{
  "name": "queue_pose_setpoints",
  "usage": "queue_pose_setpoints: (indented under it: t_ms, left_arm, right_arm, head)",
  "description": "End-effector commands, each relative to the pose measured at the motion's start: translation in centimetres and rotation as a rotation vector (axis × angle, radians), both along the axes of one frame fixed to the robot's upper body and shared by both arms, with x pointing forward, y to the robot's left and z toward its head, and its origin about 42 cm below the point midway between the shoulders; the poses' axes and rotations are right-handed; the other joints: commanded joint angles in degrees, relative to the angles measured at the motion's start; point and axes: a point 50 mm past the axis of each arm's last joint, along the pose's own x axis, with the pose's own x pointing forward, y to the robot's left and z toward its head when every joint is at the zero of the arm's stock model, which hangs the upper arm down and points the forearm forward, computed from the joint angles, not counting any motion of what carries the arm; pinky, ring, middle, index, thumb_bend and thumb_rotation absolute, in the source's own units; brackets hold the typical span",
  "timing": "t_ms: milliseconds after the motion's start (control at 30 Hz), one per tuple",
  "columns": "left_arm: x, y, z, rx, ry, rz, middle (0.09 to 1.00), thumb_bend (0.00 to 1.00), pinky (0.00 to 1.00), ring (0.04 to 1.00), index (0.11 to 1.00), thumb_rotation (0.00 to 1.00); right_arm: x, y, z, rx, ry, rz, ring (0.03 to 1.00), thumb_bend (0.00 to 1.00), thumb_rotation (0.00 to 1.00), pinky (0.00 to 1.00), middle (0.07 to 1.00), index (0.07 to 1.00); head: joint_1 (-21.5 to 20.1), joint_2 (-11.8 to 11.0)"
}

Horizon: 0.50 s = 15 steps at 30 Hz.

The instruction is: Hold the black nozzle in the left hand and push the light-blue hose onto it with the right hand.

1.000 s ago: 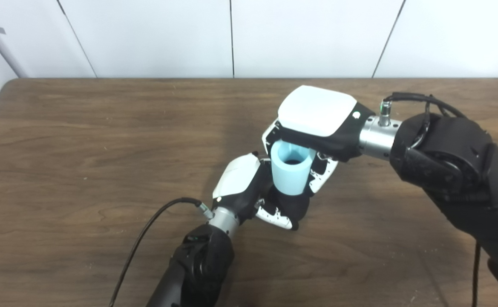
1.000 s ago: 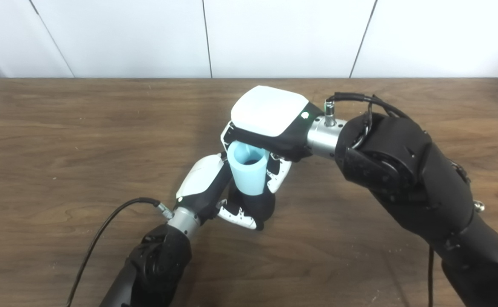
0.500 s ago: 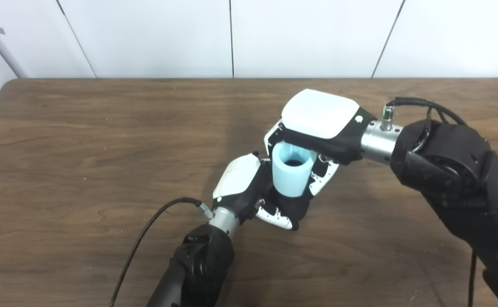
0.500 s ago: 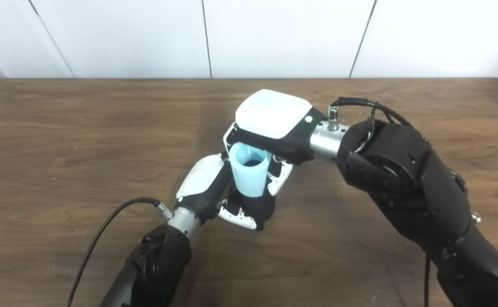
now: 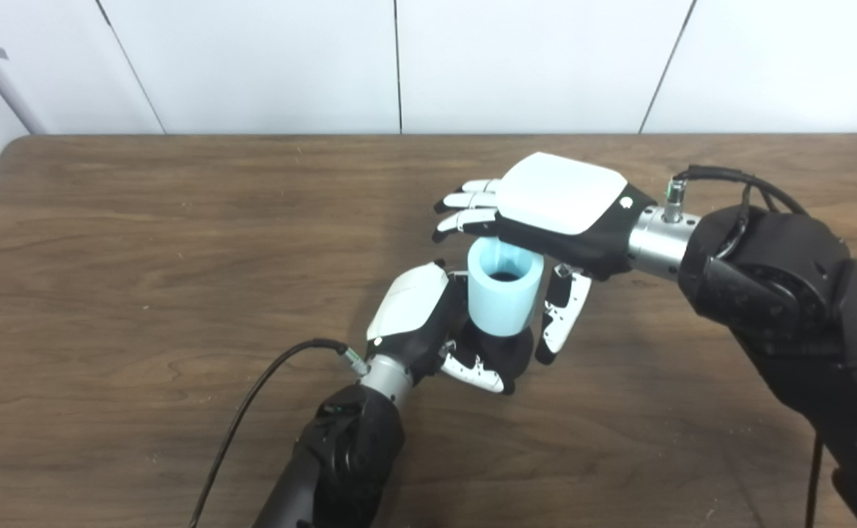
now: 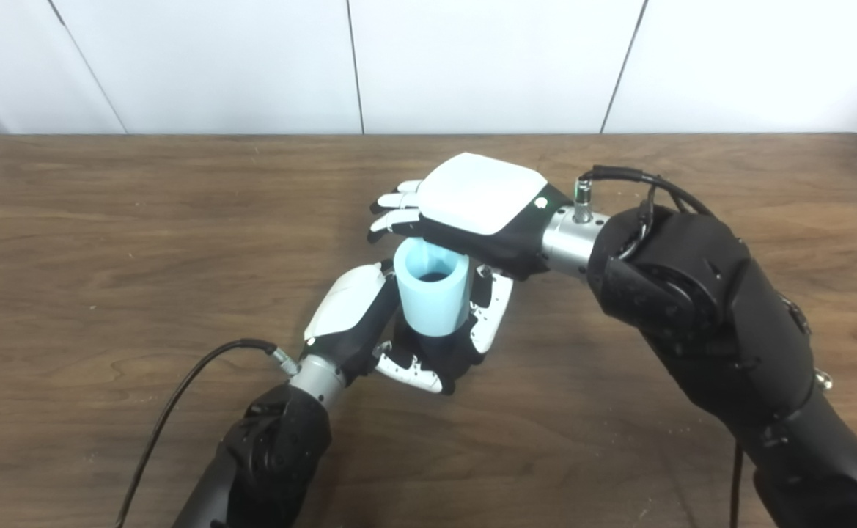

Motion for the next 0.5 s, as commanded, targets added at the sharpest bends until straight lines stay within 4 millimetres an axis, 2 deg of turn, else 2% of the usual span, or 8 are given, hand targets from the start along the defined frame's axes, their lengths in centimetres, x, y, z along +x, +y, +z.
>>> queue_pose_setpoints:
  t_ms: [0,300,367,467]
  left_arm:
    - [-1.4,-0.4,-3.5,0.039,0.207,-0.039,0.512,0.52,1.00,0.670,0.471,0.00]
    - [-1.4,-0.3,-3.5,0.030,0.211,-0.034,0.527,0.52,1.00,0.677,0.461,0.00]
    - [-1.3,-0.4,-3.5,0.034,0.209,-0.034,0.527,0.52,1.00,0.677,0.461,0.00]
    - [-1.3,-0.3,-3.5,0.037,0.208,-0.035,0.526,0.52,1.00,0.680,0.461,0.00]
  right_arm:
    - [0.1,0.0,1.7,0.028,-0.061,0.004,0.950,1.00,0.27,0.81,0.947,0.849]
    - [0.2,-0.9,3.5,0.075,-0.074,-0.002,0.954,1.00,0.34,0.83,0.952,0.891]
    - [0.0,-1.3,4.0,0.091,-0.086,-0.007,0.947,0.99,0.43,0.82,0.944,0.895]
    - [-0.3,-1.9,4.7,0.116,-0.099,-0.019,0.942,0.91,0.61,0.82,0.938,0.895]
  head:
    - [0.08,0.08]
    - [0.13,0.36]
    - [0.09,0.33]
    - [0.14,0.42]
